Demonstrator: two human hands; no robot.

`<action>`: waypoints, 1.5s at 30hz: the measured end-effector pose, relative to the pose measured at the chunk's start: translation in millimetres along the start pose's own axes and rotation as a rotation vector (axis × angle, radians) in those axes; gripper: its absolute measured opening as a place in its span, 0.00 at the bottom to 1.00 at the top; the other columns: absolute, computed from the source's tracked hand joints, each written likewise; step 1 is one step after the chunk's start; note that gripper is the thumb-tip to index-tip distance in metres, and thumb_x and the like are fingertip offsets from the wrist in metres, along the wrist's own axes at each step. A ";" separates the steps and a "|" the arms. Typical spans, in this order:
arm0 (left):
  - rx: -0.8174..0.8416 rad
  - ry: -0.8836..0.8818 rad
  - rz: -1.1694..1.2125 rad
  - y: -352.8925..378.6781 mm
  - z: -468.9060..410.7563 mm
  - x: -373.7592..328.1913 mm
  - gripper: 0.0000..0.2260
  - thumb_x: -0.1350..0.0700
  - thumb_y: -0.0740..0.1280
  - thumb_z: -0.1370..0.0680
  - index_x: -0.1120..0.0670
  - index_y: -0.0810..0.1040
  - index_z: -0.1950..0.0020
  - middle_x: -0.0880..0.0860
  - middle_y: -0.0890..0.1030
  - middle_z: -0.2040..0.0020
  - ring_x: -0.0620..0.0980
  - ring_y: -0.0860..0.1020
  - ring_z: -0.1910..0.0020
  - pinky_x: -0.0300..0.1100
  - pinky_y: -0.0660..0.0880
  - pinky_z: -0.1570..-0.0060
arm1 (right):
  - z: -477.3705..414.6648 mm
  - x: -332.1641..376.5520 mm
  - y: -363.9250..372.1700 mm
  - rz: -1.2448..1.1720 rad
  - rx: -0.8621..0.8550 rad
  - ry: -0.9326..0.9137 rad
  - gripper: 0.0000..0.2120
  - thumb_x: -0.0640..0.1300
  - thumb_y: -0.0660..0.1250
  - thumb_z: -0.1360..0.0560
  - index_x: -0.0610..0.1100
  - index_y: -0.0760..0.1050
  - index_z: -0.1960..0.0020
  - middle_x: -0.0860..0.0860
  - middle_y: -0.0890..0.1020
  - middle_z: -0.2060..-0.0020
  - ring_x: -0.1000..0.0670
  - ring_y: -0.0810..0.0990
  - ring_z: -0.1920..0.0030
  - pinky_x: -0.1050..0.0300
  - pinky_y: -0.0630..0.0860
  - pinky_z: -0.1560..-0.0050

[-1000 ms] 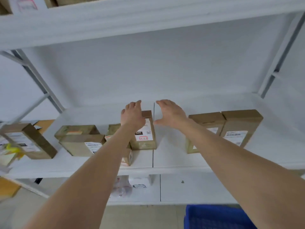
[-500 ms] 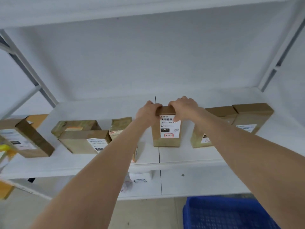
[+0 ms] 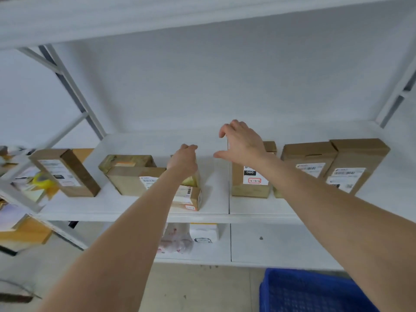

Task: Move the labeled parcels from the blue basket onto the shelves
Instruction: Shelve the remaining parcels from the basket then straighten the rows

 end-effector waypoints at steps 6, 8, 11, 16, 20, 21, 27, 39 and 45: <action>0.093 -0.005 -0.080 10.3 -18.8 63.3 0.28 0.65 0.62 0.26 0.55 0.60 0.27 0.56 0.67 0.32 0.57 0.69 0.35 0.51 0.75 0.43 | -1.2 58.6 108.8 0.003 0.350 0.065 0.37 0.62 0.72 0.34 0.45 0.65 0.33 0.48 0.73 0.38 0.46 0.70 0.38 0.49 0.71 0.41; 0.140 0.006 -0.103 18.4 -29.6 80.6 0.31 0.63 0.64 0.27 0.54 0.58 0.26 0.57 0.68 0.34 0.58 0.69 0.36 0.51 0.75 0.44 | -2.2 69.0 142.4 0.062 0.423 0.115 0.39 0.63 0.73 0.36 0.45 0.65 0.33 0.48 0.75 0.40 0.45 0.71 0.40 0.49 0.71 0.43; 0.191 0.046 -0.129 27.3 -42.9 98.2 0.36 0.61 0.65 0.27 0.47 0.53 0.24 0.59 0.72 0.38 0.59 0.71 0.38 0.52 0.75 0.45 | -1.6 76.9 173.9 0.145 0.455 0.176 0.36 0.60 0.73 0.34 0.44 0.65 0.33 0.48 0.76 0.41 0.45 0.71 0.40 0.50 0.70 0.46; 0.227 0.128 -0.097 36.0 -54.6 93.8 0.33 0.56 0.66 0.27 0.38 0.57 0.26 0.54 0.78 0.41 0.57 0.76 0.44 0.49 0.77 0.48 | 1.0 57.7 170.9 0.286 0.418 0.227 0.26 0.50 0.70 0.30 0.44 0.67 0.36 0.48 0.76 0.42 0.46 0.70 0.40 0.52 0.70 0.48; 0.244 0.210 -0.096 44.2 -53.0 63.4 0.32 0.54 0.67 0.25 0.39 0.57 0.25 0.54 0.78 0.42 0.56 0.77 0.44 0.46 0.76 0.49 | 9.4 39.3 155.0 0.455 0.410 0.235 0.20 0.48 0.69 0.29 0.44 0.73 0.39 0.49 0.75 0.45 0.46 0.68 0.41 0.54 0.70 0.44; 0.242 0.211 -0.094 46.5 -50.7 56.0 0.31 0.54 0.66 0.24 0.39 0.56 0.25 0.55 0.78 0.42 0.56 0.77 0.45 0.45 0.75 0.52 | 12.3 36.4 152.4 0.484 0.421 0.239 0.19 0.48 0.69 0.28 0.44 0.74 0.39 0.49 0.75 0.44 0.46 0.68 0.41 0.54 0.70 0.43; 0.295 0.197 0.036 50.5 -31.8 37.2 0.33 0.58 0.62 0.23 0.44 0.50 0.23 0.58 0.77 0.40 0.59 0.76 0.44 0.51 0.77 0.47 | 23.4 35.4 141.0 0.500 0.463 0.335 0.23 0.46 0.71 0.29 0.42 0.71 0.35 0.47 0.72 0.42 0.45 0.67 0.40 0.54 0.71 0.46; -0.013 -0.062 -0.009 -12.7 8.1 152.9 0.22 0.66 0.57 0.23 0.51 0.67 0.30 0.56 0.74 0.36 0.58 0.74 0.38 0.50 0.73 0.49 | 1.6 112.4 130.3 0.186 0.237 0.129 0.27 0.54 0.64 0.26 0.45 0.63 0.30 0.46 0.69 0.35 0.44 0.66 0.35 0.51 0.67 0.39; -0.015 -0.106 -0.062 -17.5 5.5 200.9 0.23 0.68 0.56 0.24 0.53 0.68 0.30 0.55 0.71 0.33 0.58 0.72 0.35 0.50 0.73 0.41 | -36.7 155.8 147.7 0.128 0.263 0.103 0.32 0.55 0.66 0.26 0.45 0.61 0.28 0.48 0.68 0.33 0.44 0.64 0.32 0.49 0.66 0.37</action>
Point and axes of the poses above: each hand's wrist, its own z-axis away from the middle knuckle, its own y-axis out of the palm, x = y × z, the point moved 2 cm from there along -z, towards the middle knuckle
